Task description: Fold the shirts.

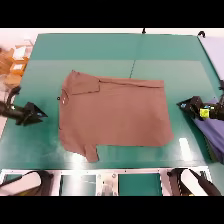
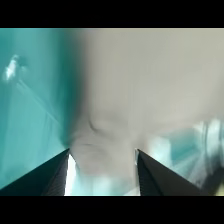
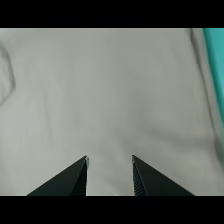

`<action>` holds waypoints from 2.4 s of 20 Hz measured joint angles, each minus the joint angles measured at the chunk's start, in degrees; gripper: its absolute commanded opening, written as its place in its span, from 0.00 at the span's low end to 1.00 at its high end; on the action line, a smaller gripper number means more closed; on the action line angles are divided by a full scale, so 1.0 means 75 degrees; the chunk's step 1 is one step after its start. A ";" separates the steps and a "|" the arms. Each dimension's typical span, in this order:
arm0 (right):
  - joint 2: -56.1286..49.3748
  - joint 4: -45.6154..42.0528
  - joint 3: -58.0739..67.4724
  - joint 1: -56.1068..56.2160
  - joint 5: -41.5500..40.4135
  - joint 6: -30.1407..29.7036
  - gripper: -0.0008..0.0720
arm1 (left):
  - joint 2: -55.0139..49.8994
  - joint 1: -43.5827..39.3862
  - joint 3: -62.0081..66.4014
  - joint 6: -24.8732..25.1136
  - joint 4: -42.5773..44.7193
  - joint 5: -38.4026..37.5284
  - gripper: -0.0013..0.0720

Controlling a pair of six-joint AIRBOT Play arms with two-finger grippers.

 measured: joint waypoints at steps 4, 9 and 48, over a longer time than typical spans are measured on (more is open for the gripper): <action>0.0740 -0.0685 -0.1011 -0.0224 -0.0050 0.0443 0.47 | 0.0609 0.0055 -0.1614 0.0108 0.0303 0.0055 0.68; 0.0749 -0.0647 -0.1253 -0.0297 -0.0143 0.0525 0.47 | 0.0769 0.0117 -0.2107 0.0105 0.0664 0.0478 0.68; -0.0495 0.1559 -0.1734 -0.0338 0.0029 -0.0221 0.03 | 0.1428 -0.0947 0.0041 0.0484 -0.1909 0.0612 0.05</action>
